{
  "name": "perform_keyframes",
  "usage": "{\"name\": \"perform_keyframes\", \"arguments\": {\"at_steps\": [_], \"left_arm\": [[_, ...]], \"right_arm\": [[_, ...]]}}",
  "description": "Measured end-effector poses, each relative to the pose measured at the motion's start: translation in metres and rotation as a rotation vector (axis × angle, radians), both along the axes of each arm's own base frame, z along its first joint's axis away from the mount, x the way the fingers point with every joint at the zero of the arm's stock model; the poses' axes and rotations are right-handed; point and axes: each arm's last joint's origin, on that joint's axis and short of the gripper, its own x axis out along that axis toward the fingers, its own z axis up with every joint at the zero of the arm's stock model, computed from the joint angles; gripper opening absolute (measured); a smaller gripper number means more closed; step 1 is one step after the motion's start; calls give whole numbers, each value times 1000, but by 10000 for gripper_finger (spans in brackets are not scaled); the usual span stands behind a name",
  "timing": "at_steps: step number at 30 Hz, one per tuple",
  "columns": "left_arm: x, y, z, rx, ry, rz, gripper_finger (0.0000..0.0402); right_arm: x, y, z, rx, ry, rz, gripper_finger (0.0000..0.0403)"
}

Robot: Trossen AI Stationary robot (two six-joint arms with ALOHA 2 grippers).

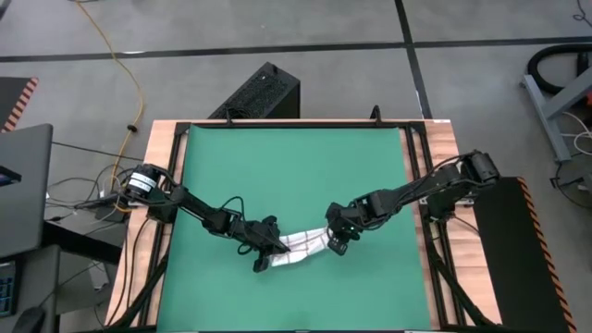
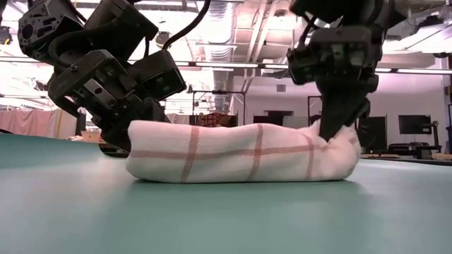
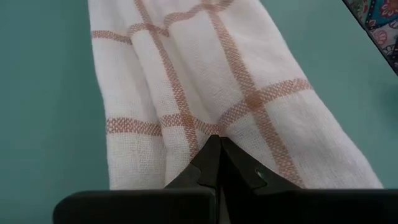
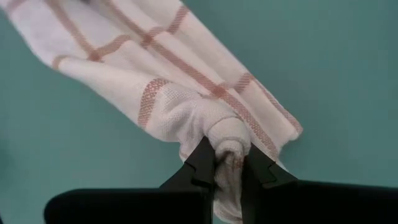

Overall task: Roll towel into tight, uniform cylinder
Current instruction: Roll the kitchen towel on the table

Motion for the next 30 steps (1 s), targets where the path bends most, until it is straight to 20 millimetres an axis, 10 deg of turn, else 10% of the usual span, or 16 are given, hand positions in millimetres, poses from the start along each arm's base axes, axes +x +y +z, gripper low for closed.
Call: {"name": "perform_keyframes", "arguments": {"at_steps": [30], "left_arm": [[1,-3,2,-69,-10,-30,0]], "right_arm": [[0,-44,-56,78,-36,-56,48]]}}
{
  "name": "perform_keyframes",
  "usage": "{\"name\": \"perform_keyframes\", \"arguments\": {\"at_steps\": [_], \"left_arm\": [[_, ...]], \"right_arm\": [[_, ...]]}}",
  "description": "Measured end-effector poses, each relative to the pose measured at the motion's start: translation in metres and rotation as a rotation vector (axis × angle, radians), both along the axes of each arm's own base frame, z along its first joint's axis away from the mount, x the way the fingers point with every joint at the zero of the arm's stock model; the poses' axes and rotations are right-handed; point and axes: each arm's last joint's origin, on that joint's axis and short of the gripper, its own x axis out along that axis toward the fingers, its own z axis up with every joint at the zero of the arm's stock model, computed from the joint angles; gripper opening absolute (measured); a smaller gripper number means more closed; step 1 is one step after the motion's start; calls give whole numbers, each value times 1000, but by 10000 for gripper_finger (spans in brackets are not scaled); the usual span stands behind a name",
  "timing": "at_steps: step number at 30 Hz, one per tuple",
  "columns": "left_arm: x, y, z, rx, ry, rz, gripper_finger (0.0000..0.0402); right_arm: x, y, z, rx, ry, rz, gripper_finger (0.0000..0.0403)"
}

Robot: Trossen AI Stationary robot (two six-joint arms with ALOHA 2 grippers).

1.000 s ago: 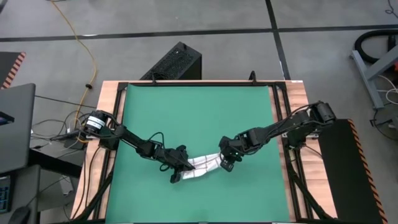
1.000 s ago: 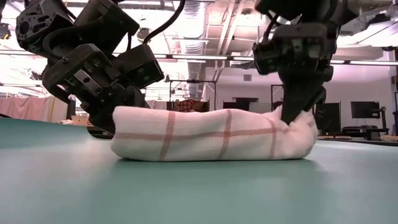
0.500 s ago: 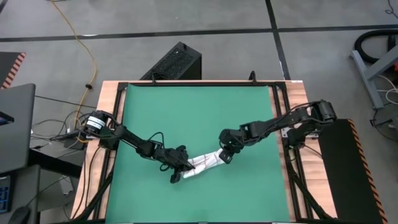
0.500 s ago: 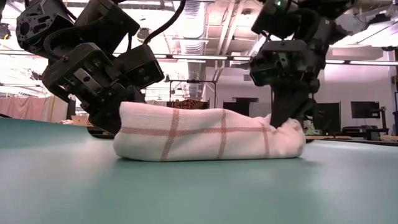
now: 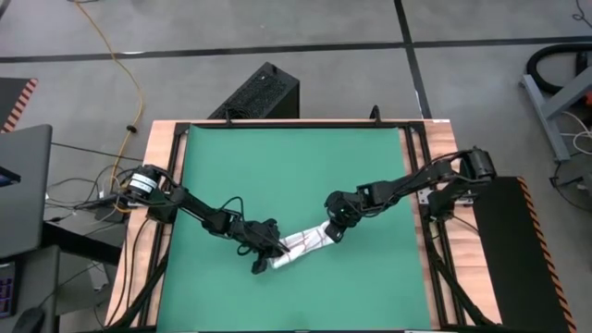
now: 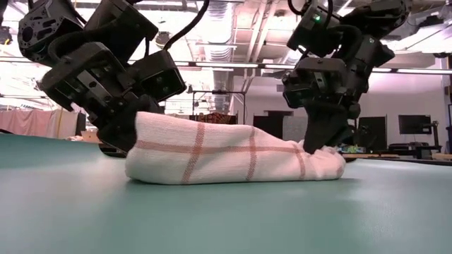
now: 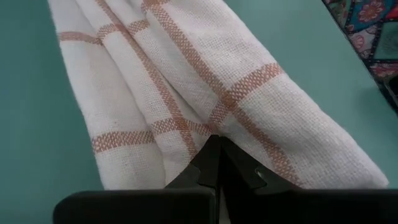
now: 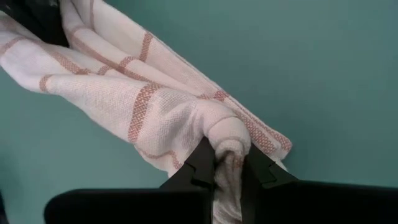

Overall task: Roll towel into tight, uniform cylinder
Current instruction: Roll the kitchen towel on the table

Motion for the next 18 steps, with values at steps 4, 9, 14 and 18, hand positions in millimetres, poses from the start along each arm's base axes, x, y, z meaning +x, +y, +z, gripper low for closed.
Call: {"name": "perform_keyframes", "arguments": {"at_steps": [4,9,14,18], "left_arm": [[-3,-1,11,-23,-5,-2,0],[-13,3,33,1,24,25,0],[-32,10,59,113,74,115,0],[-47,9,88,215,-20,208,0]], "right_arm": [[4,1,-7,12,-3,11,48],[5,1,-7,2,-13,13,48],[5,1,-7,-19,-22,32,48],[6,4,-7,-47,-41,61,48]]}}
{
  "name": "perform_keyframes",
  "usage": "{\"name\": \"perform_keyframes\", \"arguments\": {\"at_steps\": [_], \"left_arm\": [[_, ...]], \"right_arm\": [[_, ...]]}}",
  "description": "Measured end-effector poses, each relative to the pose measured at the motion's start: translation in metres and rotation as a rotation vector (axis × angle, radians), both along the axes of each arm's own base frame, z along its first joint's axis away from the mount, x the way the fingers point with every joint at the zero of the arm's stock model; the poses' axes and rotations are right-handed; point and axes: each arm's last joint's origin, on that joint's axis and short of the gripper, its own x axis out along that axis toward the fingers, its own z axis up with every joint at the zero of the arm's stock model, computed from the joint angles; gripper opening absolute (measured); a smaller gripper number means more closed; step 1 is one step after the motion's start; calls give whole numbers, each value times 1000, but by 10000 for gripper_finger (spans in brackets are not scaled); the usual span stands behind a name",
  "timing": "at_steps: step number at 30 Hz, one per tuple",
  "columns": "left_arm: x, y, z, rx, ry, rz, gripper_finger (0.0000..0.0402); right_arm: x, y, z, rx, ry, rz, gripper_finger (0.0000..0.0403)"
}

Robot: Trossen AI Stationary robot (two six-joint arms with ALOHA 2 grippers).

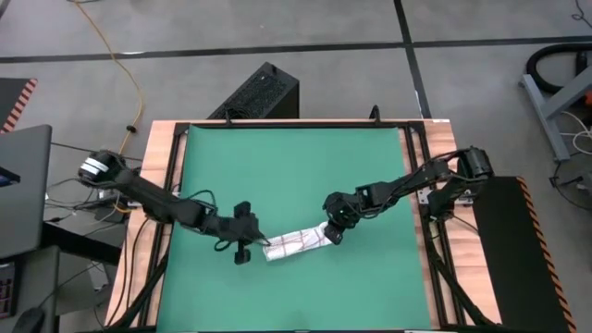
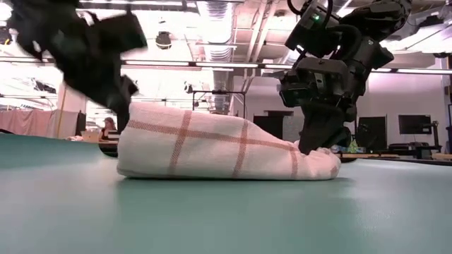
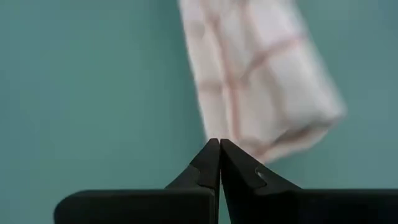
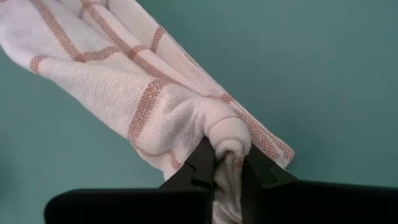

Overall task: Roll towel into tight, uniform cylinder
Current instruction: Roll the kitchen towel on the table

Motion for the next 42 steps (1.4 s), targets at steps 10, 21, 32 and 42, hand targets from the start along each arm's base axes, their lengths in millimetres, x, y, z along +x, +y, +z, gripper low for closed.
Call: {"name": "perform_keyframes", "arguments": {"at_steps": [10,21,32,42], "left_arm": [[9,-48,43,225,-475,-234,0],[72,-76,-6,490,-109,-340,0],[66,-52,-20,522,-15,-134,0],[40,-51,-45,405,66,-10,0]], "right_arm": [[0,3,0,-22,-8,4,48],[0,3,0,-29,-11,18,48],[0,3,0,-30,-10,30,48],[0,7,0,-34,-6,43,48]]}}
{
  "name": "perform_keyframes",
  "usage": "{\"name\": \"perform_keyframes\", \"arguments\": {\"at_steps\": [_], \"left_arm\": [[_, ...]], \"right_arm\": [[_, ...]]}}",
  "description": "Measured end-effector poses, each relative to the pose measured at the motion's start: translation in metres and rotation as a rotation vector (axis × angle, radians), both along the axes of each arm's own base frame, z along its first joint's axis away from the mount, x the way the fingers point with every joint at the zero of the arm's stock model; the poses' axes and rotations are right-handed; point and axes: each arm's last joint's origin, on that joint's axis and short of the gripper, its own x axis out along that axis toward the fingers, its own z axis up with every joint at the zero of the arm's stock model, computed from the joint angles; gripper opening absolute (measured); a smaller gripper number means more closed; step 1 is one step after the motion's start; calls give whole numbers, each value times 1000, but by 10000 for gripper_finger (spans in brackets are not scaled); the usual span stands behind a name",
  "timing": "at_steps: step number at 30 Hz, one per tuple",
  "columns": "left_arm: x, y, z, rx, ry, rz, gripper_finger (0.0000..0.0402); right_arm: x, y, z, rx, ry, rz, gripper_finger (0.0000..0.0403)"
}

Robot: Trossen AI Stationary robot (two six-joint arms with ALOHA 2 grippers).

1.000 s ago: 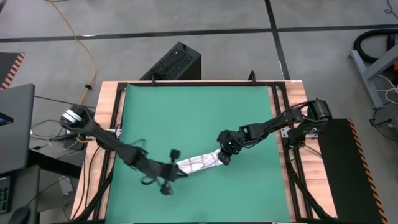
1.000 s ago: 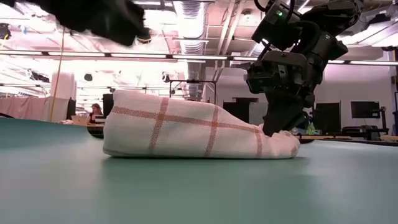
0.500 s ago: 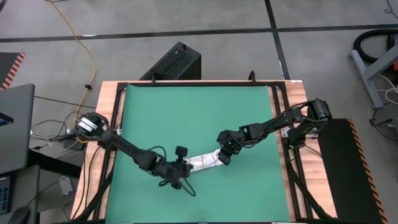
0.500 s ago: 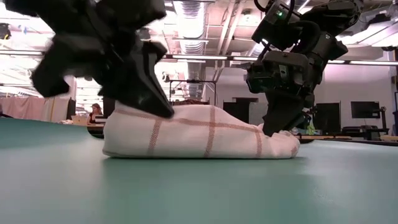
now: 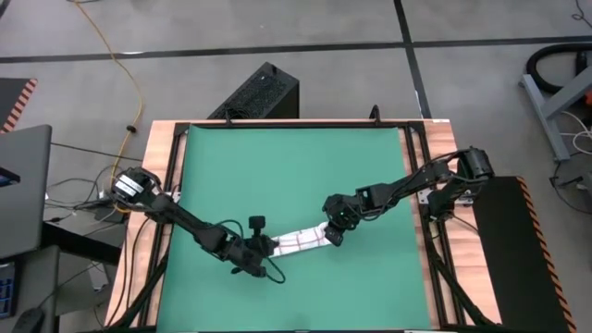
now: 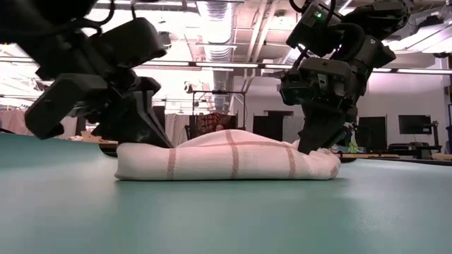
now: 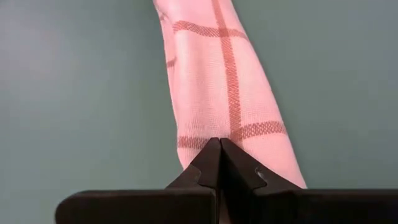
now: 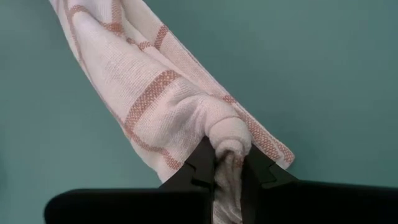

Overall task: Roll towel into tight, uniform cylinder
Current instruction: Roll the kitchen towel on the table

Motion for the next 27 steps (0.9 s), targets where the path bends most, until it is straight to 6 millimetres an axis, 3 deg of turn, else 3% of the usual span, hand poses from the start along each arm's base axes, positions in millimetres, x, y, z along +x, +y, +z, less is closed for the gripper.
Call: {"name": "perform_keyframes", "arguments": {"at_steps": [7,14,18,27], "left_arm": [[-14,-1,-12,-46,-68,38,0],[-17,1,-16,-53,-65,48,0],[-17,1,-16,-49,-60,47,0],[-19,2,-18,-36,-37,46,0]], "right_arm": [[2,2,1,-21,-26,41,50],[3,1,11,-79,-98,61,159],[0,2,22,-94,-120,81,195],[-27,7,47,-281,-55,68,185]]}}
